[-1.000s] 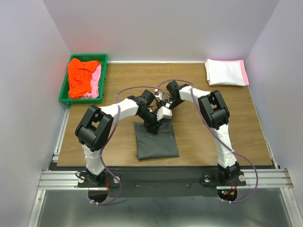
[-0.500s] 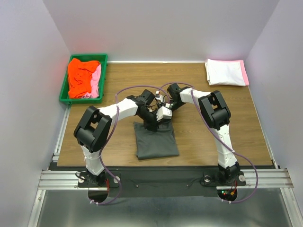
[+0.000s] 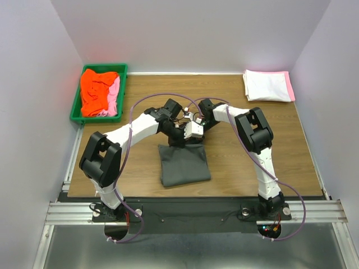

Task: Fold and stack the t-shirts
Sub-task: Fold the tshirt

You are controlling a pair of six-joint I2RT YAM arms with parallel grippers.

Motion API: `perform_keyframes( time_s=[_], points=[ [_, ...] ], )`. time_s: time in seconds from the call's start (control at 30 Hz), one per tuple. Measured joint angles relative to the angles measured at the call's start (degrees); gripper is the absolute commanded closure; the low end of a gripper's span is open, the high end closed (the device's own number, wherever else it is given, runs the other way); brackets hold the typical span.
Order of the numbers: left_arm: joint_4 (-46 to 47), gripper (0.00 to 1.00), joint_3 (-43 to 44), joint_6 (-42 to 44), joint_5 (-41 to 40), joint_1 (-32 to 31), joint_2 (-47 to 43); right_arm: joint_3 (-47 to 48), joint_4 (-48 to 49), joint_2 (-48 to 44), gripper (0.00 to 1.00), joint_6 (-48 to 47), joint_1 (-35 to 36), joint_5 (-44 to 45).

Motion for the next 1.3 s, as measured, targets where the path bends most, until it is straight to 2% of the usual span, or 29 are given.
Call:
perform_keyframes(
  time_s=[0.77, 1.1, 1.2, 1.3],
  points=[
    [2.97, 1.00, 3.13, 4.09, -2.08, 3.34, 4.59, 1.81, 0.02, 0.11, 0.73, 0.61, 0.00, 1.38],
    [4.85, 1.00, 1.77, 8.07, -1.16, 3.34, 4.46, 9.88, 0.09, 1.22, 0.68, 2.12, -0.76, 5.01],
    [4.90, 1.00, 1.14, 8.81, -1.18, 3.34, 4.35, 12.81, 0.26, 1.22, 0.69, 2.29, -1.25, 6.16],
    [4.90, 1.00, 1.07, 9.27, -1.20, 3.34, 4.26, 14.05, 0.52, 1.22, 0.76, 2.29, -1.66, 6.97]
  ],
)
